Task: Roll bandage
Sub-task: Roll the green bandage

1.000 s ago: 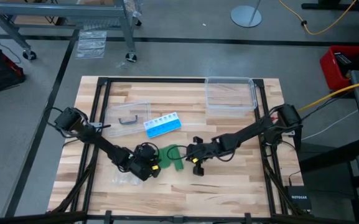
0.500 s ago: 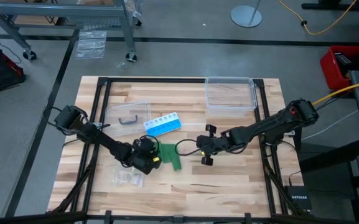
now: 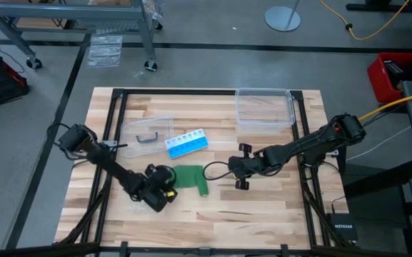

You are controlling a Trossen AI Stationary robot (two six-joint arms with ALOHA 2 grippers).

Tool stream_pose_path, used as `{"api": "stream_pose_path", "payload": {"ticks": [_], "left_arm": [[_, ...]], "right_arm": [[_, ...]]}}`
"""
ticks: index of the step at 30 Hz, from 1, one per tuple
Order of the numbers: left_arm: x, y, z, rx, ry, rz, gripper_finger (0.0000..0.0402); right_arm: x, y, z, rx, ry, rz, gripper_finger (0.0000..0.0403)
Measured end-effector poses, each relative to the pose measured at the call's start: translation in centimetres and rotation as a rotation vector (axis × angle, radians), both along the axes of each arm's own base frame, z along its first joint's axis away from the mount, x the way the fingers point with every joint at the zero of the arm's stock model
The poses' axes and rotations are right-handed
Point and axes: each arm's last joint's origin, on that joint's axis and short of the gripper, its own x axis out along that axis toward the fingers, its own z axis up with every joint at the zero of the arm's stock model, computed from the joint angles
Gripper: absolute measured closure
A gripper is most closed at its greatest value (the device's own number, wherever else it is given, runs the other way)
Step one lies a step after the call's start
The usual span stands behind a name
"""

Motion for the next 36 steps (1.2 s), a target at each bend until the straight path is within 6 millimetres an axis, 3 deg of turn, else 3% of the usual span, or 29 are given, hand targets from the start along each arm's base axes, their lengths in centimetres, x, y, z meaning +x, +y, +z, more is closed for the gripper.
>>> {"api": "stream_pose_path", "payload": {"ticks": [11, 24, 36], "left_arm": [[-1.4, -0.4, 0.9, -0.004, 0.049, -0.012, 0.0265], [-1.8, -0.2, 1.4, -0.026, 0.079, -0.005, 0.0265], [-1.8, -0.2, 1.4, -0.036, 0.069, 0.008, 0.0265]], "right_arm": [[1.6, 0.6, 0.5, 0.067, -0.153, 0.073, 0.0391], [4.4, 1.6, -4.8, 0.083, -0.141, 0.144, 0.0400], [5.8, 2.2, -6.0, 0.121, -0.240, 0.193, 0.0399]]}}
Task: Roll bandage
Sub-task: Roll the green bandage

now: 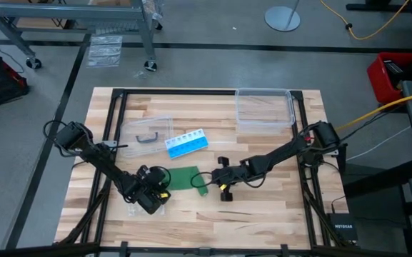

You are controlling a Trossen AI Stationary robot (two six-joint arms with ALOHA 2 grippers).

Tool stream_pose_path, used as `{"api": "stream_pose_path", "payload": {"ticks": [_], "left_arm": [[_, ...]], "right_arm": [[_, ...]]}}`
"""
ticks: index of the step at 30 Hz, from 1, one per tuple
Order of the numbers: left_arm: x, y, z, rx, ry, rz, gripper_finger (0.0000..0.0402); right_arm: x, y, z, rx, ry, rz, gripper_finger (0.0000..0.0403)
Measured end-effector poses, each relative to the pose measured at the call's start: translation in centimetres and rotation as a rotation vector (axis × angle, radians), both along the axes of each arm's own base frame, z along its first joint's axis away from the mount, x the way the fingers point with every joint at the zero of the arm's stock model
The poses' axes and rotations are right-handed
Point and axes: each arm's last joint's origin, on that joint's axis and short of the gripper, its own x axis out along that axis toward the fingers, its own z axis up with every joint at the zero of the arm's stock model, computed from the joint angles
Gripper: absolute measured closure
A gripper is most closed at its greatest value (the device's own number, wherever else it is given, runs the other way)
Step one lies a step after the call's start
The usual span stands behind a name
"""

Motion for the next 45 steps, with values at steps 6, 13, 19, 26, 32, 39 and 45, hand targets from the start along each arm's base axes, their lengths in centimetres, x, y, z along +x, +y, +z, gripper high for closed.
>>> {"api": "stream_pose_path", "payload": {"ticks": [6, 13, 19, 26, 32, 39, 45], "left_arm": [[0.0, 0.0, 0.0, -0.006, -0.006, 0.004, 0.0265], [0.1, -0.1, 0.0, -0.012, -0.013, 0.005, 0.0265], [0.2, -0.1, 0.0, -0.014, -0.019, 0.004, 0.0265], [0.2, -0.1, 0.1, -0.016, -0.023, 0.003, 0.0265], [0.2, -0.1, 0.0, -0.014, -0.019, 0.003, 0.0265], [0.0, -0.3, 0.0, -0.009, -0.020, -0.008, 0.0265], [0.0, -0.4, 0.1, -0.011, -0.025, -0.006, 0.0265]], "right_arm": [[0.4, 0.1, 0.3, 0.008, -0.056, 0.008, 0.0400], [1.1, 0.1, -0.7, 0.016, -0.055, 0.030, 0.0400], [2.9, 0.7, -0.9, 0.030, -0.059, 0.053, 0.0400], [5.6, 1.5, 0.4, 0.007, -0.126, 0.114, 0.0400], [7.0, 1.5, 1.6, -0.038, -0.136, 0.143, 0.0400], [7.1, 0.5, 1.3, -0.044, -0.061, 0.124, 0.0400], [6.4, 0.4, 2.9, -0.047, -0.053, 0.125, 0.0400]]}}
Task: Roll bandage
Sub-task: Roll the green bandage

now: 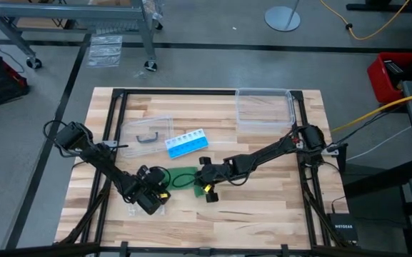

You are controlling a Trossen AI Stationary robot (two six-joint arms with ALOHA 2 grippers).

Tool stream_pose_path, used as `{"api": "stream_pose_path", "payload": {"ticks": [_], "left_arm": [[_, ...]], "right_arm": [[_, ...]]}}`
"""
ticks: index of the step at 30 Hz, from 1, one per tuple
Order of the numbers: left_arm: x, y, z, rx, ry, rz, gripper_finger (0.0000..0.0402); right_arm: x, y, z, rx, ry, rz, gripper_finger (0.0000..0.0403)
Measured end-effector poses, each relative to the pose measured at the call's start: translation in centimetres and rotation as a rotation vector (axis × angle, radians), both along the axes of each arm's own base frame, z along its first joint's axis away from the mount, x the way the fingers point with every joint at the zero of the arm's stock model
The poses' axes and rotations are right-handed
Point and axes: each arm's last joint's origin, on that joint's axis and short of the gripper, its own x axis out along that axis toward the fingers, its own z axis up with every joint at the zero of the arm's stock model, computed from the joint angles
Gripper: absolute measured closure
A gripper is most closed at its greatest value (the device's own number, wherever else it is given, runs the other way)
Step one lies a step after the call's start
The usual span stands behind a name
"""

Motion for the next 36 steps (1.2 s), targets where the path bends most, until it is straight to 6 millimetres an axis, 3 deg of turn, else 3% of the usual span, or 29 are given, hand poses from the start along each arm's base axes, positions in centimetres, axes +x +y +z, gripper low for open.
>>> {"api": "stream_pose_path", "payload": {"ticks": [4, 12, 19, 25, 36], "left_arm": [[0.0, 0.0, 0.0, 0.002, 0.000, -0.005, 0.0265], [0.1, -0.1, 0.1, 0.012, -0.022, 0.000, 0.0265], [0.7, -1.1, 1.1, 0.142, -0.107, -0.077, 0.0265], [1.0, -1.6, 1.6, 0.153, -0.133, -0.087, 0.0265], [0.9, -1.5, 1.7, 0.169, -0.135, -0.086, 0.0265]], "right_arm": [[-0.2, -0.1, 1.5, -0.002, -0.035, -0.006, 0.0400], [-0.7, -0.3, 1.1, -0.044, 0.027, -0.039, 0.0390], [-0.7, -0.3, 1.0, -0.045, 0.035, -0.039, 0.0303], [-0.8, -0.3, 1.0, 0.016, 0.046, -0.098, 0.0231], [-0.9, 0.0, 0.9, 0.324, 0.139, -0.265, 0.0185]]}}
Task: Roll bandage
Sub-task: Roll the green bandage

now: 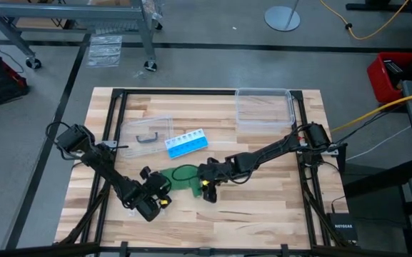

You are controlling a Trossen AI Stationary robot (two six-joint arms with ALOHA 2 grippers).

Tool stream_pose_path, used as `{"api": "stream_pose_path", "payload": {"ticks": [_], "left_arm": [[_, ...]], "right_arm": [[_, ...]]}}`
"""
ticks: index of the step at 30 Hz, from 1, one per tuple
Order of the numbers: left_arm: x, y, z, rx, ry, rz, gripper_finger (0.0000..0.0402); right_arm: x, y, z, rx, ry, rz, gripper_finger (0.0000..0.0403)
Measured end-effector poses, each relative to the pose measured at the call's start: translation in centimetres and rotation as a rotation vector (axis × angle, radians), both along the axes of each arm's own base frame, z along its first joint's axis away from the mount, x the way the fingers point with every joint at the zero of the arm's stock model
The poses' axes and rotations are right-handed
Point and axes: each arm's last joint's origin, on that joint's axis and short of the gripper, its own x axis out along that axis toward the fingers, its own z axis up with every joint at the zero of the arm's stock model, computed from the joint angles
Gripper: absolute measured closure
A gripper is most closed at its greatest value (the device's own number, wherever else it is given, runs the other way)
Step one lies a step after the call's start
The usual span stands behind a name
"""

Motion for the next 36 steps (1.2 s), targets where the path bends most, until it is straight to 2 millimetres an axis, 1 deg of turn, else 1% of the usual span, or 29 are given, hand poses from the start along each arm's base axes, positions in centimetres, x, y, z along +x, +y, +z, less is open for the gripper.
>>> {"api": "stream_pose_path", "payload": {"ticks": [9, 14, 20, 24, 29, 33, 36], "left_arm": [[0.0, 0.0, 0.0, 0.013, 0.006, -0.013, 0.0265], [0.0, 0.0, 0.1, 0.013, 0.004, -0.013, 0.0265], [0.1, 0.0, 0.1, 0.018, 0.002, -0.015, 0.0265], [0.1, 0.0, 0.1, 0.037, 0.016, -0.036, 0.0265], [0.1, 0.0, 0.1, 0.041, 0.015, -0.039, 0.0265], [0.1, 0.0, 0.1, 0.039, 0.012, -0.037, 0.0265], [0.1, 0.0, 0.1, 0.035, 0.008, -0.035, 0.0265]], "right_arm": [[-0.1, -0.1, -0.1, 0.103, 0.044, -0.136, 0.0173], [-0.1, -0.1, -0.9, 0.178, 0.091, -0.267, 0.0173], [0.0, -0.1, -1.8, 0.271, 0.147, -0.374, 0.0173], [0.3, 0.0, -2.1, 0.320, 0.139, -0.387, 0.0173], [0.9, 0.3, -2.2, 0.375, 0.096, -0.360, 0.0173], [1.1, 0.4, -3.3, 0.388, 0.140, -0.364, 0.0173], [1.9, 0.7, -3.8, 0.407, 0.147, -0.348, 0.0173]]}}
